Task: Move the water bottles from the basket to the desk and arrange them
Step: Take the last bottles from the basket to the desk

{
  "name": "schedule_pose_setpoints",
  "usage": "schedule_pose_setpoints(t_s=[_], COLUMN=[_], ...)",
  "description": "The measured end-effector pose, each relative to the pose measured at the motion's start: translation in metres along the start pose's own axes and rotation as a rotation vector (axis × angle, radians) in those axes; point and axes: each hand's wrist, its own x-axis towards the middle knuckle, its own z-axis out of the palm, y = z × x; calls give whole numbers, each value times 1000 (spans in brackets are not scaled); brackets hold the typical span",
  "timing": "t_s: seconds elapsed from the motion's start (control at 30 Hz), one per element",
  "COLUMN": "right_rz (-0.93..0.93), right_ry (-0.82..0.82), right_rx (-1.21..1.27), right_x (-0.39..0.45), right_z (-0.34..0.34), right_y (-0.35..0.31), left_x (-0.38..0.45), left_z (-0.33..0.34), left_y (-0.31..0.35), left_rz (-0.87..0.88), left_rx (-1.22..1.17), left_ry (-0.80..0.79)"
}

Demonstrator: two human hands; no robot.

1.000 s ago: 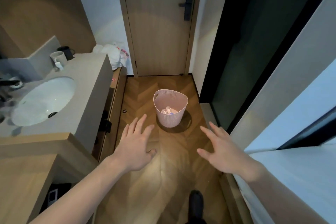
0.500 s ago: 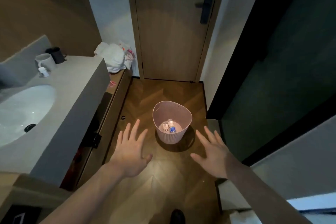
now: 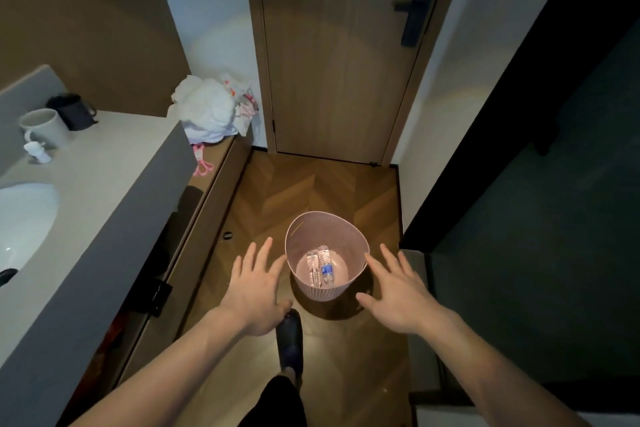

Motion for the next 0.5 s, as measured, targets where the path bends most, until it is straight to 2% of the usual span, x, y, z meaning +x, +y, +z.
schedule_pose_setpoints(t_s=[0.27, 0.4, 0.5], right_rz=[156, 208, 203], right_ry=[-126, -184, -206], right_rx=[45, 72, 115], right_x=[140, 218, 279], right_z=[-21, -15, -4], right_y=[7, 12, 16], left_x=[176, 260, 319], left_z=[-1, 18, 44], left_y=[-13, -19, -24], left_rz=[70, 99, 91], left_rx=[-29, 6, -72], left_ry=[-176, -231, -270])
